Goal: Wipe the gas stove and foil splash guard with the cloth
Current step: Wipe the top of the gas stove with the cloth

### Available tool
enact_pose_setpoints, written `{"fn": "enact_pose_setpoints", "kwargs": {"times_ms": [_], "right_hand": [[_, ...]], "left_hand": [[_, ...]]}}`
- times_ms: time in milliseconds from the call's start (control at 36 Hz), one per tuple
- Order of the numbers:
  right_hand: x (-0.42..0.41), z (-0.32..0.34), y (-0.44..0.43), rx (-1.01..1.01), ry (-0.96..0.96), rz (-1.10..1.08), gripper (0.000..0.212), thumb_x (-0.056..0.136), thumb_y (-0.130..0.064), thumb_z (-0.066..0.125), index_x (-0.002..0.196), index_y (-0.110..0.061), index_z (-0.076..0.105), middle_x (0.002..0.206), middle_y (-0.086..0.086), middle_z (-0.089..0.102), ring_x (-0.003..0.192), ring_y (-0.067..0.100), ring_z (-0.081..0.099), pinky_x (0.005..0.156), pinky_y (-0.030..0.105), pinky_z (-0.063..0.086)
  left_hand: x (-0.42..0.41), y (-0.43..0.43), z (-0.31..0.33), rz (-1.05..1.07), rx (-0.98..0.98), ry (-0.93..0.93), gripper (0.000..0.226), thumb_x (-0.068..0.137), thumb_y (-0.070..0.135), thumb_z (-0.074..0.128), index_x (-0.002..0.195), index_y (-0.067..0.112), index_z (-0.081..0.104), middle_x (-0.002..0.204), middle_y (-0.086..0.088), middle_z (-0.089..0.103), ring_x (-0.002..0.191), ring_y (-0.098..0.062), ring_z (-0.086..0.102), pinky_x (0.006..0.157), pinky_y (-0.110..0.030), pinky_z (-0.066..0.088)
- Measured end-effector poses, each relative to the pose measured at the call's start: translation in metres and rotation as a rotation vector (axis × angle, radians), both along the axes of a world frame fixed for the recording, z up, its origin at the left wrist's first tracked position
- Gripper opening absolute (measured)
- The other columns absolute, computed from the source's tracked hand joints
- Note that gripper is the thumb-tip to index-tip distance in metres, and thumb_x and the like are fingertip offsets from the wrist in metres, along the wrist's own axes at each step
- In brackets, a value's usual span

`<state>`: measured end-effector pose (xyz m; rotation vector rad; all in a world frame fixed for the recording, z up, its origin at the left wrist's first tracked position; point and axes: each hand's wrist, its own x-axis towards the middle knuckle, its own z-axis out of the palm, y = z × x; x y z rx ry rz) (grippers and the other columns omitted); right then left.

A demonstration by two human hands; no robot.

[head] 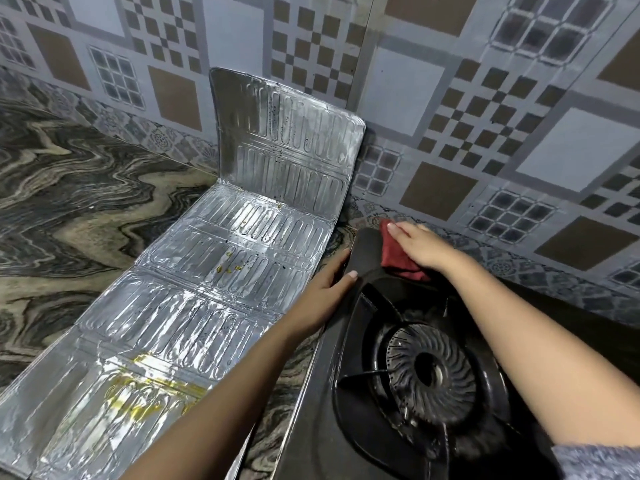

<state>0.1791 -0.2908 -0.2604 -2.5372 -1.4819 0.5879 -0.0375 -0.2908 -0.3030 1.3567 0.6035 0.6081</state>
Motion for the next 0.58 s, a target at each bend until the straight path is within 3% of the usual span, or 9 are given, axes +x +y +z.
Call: {"fn": "enact_pose_setpoints", "kwargs": {"times_ms": [56,194,306,417,583], "right_hand": [[0.002,0.005,-0.004,-0.025,0.017,0.006,0.059,0.093,-0.058,0.022,0.144,-0.029,0.023,0.154,0.01,0.019,0.142,0.029,0.017,0.116,0.042,0.014],[-0.001,0.012,-0.013,-0.061,-0.014,0.208,0.055,0.093,-0.054,0.026,0.143,-0.043,0.006,0.157,-0.006,0.004,0.144,0.025,0.002,0.117,0.044,0.002],[-0.008,0.013,-0.014,-0.123,-0.035,0.326,0.053,0.082,-0.067,0.021,0.128,-0.065,-0.005,0.154,-0.022,0.0,0.142,0.028,0.001,0.113,0.059,0.005],[-0.027,0.013,0.0,-0.103,-0.097,0.343,0.047,0.092,-0.057,0.024,0.131,-0.065,-0.002,0.153,-0.023,0.004,0.14,0.027,0.007,0.112,0.059,0.009],[-0.044,0.011,0.016,-0.045,-0.099,0.32,0.045,0.094,-0.056,0.023,0.138,-0.055,0.016,0.151,-0.011,0.021,0.134,0.029,0.019,0.109,0.049,0.017]], "left_hand": [[0.0,0.002,-0.002,0.001,-0.007,-0.011,0.043,0.096,0.008,0.044,0.129,0.034,0.034,0.119,0.023,0.048,0.098,0.022,0.05,0.08,0.0,0.04],[0.0,0.007,0.003,-0.018,0.059,0.011,0.051,0.094,0.007,0.046,0.141,0.018,0.031,0.136,0.011,0.039,0.122,0.002,0.038,0.09,0.003,0.033],[0.003,0.016,0.005,-0.049,0.034,-0.004,0.053,0.089,0.003,0.051,0.138,0.017,0.036,0.14,-0.001,0.044,0.126,-0.01,0.044,0.109,-0.026,0.034],[0.003,0.022,0.002,-0.065,0.005,-0.004,0.061,0.075,0.022,0.056,0.134,0.026,0.04,0.138,-0.001,0.049,0.124,-0.011,0.048,0.109,-0.034,0.036],[0.003,0.028,-0.002,-0.093,-0.006,-0.012,0.065,0.075,0.019,0.059,0.137,0.02,0.039,0.138,-0.001,0.049,0.126,-0.009,0.046,0.109,-0.032,0.036]]}}
